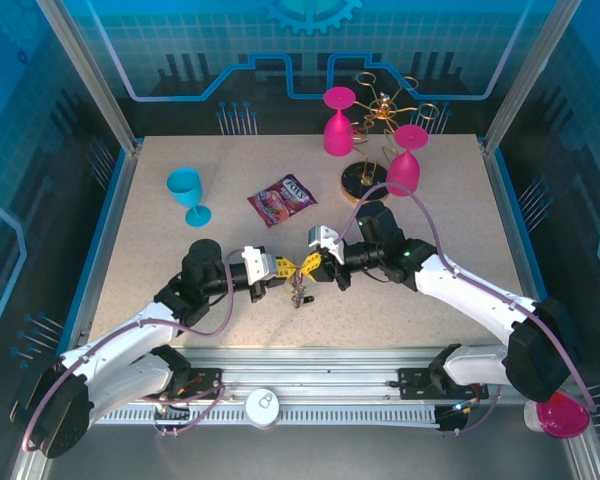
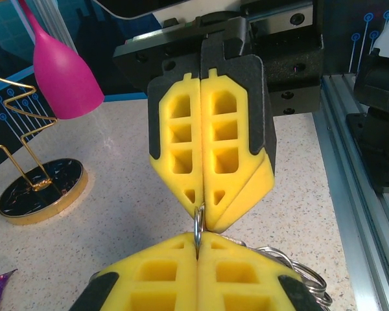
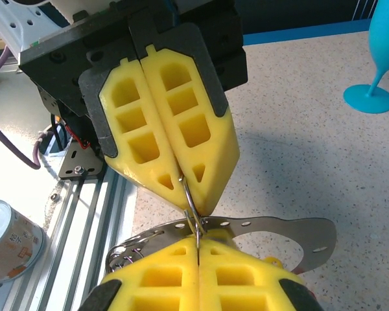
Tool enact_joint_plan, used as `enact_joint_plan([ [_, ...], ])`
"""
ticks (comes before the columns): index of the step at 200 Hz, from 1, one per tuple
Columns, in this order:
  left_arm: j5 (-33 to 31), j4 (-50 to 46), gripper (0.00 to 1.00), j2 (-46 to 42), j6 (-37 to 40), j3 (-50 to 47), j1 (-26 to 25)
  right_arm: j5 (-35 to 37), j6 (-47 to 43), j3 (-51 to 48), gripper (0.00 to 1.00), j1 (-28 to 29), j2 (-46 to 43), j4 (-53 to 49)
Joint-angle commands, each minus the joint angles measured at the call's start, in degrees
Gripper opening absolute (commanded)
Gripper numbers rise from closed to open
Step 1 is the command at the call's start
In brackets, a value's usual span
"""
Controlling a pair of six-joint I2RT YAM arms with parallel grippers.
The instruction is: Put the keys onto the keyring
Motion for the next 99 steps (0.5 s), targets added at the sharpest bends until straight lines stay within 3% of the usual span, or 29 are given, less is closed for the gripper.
enact_joint_plan([
  [1, 3.2, 3.3, 0.00, -0.9, -0.9, 0.1, 0.0, 0.5, -1.1, 1.7, 0.00, 0.1, 0.5, -1.9],
  [78, 5.5, 5.7, 0.00, -1.1, -2.6, 0.6, 0.0, -3.8, 0.2, 6.4, 0.00, -0.3, 5.3, -3.8],
  [99, 3.6, 5.5, 0.00, -1.1, -2.4, 0.1, 0.0, -2.8, 1.2, 4.2, 0.19, -1.0, 2.6, -0.8],
])
